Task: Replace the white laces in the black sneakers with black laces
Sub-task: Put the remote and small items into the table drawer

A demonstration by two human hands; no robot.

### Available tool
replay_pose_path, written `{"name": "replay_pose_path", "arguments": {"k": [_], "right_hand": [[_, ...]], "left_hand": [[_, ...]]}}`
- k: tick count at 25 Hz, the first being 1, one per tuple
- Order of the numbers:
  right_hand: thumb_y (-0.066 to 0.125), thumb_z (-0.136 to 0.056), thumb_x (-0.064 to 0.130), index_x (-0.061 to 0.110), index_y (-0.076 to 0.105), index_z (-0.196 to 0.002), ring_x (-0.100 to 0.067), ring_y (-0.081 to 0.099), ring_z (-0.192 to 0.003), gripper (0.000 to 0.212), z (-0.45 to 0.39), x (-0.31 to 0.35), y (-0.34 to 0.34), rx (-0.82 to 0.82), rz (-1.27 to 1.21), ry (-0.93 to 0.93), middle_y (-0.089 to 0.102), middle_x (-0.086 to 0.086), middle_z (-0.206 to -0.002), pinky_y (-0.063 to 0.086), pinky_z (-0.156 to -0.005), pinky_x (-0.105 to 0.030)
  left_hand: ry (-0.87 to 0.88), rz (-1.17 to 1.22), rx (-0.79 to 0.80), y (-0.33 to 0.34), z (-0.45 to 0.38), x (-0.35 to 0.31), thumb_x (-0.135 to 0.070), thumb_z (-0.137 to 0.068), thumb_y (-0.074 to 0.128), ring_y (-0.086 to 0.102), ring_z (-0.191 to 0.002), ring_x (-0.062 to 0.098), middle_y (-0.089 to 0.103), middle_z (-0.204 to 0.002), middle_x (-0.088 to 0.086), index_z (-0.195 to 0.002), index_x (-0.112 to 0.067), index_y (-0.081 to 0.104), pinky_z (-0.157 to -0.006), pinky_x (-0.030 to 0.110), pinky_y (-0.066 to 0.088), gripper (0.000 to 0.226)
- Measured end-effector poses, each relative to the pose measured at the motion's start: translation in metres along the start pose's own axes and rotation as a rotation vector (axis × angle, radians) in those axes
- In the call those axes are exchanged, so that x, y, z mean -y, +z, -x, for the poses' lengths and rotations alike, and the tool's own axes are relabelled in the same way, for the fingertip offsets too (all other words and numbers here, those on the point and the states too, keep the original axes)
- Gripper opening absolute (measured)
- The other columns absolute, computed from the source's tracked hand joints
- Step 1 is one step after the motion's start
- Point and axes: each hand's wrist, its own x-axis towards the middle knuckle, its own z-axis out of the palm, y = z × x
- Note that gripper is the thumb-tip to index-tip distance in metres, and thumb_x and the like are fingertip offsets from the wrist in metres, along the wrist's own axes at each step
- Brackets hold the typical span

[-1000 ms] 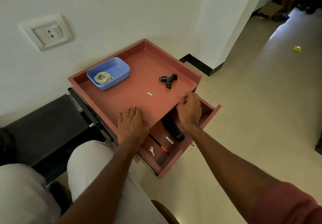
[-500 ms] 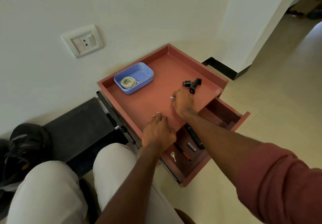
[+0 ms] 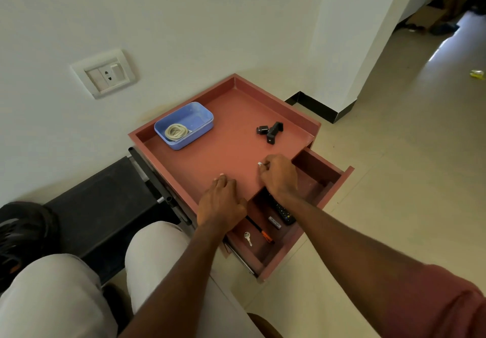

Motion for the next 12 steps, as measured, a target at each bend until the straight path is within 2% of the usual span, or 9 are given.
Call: {"name": "replay_pose_path", "arguments": {"k": [4, 5, 6, 8, 10, 12], "right_hand": [[0.064, -0.1, 0.034, 0.02, 0.074, -0.092, -0.014, 0.065, -0.08, 0.019, 0.044, -0.039, -0.025, -0.053, 0.108, 0.096, 0.067, 0.005, -0.094, 0.058, -0.067, -0.034], [0.063, -0.1, 0.033, 0.019, 0.074, -0.091, -0.015, 0.066, -0.08, 0.02, 0.047, -0.048, -0.027, -0.019, 0.157, 0.125, 0.067, 0.004, -0.092, 0.057, -0.065, -0.033], [0.064, -0.1, 0.032, 0.017, 0.073, -0.09, -0.017, 0.066, -0.078, 0.021, 0.046, -0.056, -0.027, 0.046, 0.206, 0.15, 0.067, 0.002, -0.089, 0.056, -0.063, -0.032], [0.068, -0.099, 0.028, 0.012, 0.072, -0.092, -0.02, 0.067, -0.075, 0.018, 0.04, -0.064, -0.024, 0.217, 0.283, 0.151, 0.067, -0.002, -0.083, 0.057, -0.062, -0.032], [0.073, -0.094, 0.019, 0.007, 0.071, -0.096, -0.021, 0.068, -0.076, 0.012, 0.029, -0.067, -0.018, 0.33, 0.293, 0.141, 0.068, -0.005, -0.083, 0.061, -0.068, -0.035], [0.073, -0.094, 0.015, 0.007, 0.07, -0.099, -0.02, 0.068, -0.078, 0.01, 0.019, -0.071, -0.008, 0.365, 0.261, 0.172, 0.066, -0.004, -0.082, 0.062, -0.072, -0.034]], "left_hand": [[-0.008, 0.017, -0.001, -0.002, -0.003, 0.001, -0.05, -0.095, 0.051, 0.06, -0.12, 0.027, 0.049, -0.149, 0.004, -0.137, -0.018, 0.051, -0.089, 0.043, 0.056, 0.053], [0.008, 0.002, -0.014, 0.0, -0.006, 0.002, -0.05, -0.096, 0.051, 0.059, -0.121, 0.028, 0.049, -0.15, 0.005, -0.139, -0.017, 0.048, -0.093, 0.044, 0.056, 0.055], [0.039, -0.011, -0.013, 0.002, -0.01, 0.001, -0.05, -0.097, 0.051, 0.054, -0.13, 0.029, 0.044, -0.156, 0.006, -0.145, -0.016, 0.043, -0.103, 0.045, 0.051, 0.06], [0.133, -0.03, 0.034, 0.008, -0.022, -0.003, -0.052, -0.099, 0.051, 0.026, -0.154, 0.028, 0.02, -0.17, 0.008, -0.16, -0.015, 0.025, -0.123, 0.047, 0.026, 0.076], [0.18, -0.032, 0.108, 0.016, -0.039, -0.011, -0.059, -0.1, 0.045, -0.002, -0.16, 0.024, -0.006, -0.172, 0.002, -0.165, -0.02, 0.005, -0.127, 0.05, 0.006, 0.086], [0.187, -0.046, 0.169, 0.028, -0.052, -0.013, -0.068, -0.101, 0.032, -0.018, -0.158, 0.022, -0.026, -0.166, -0.005, -0.164, -0.027, -0.011, -0.125, 0.053, -0.004, 0.087]]}}
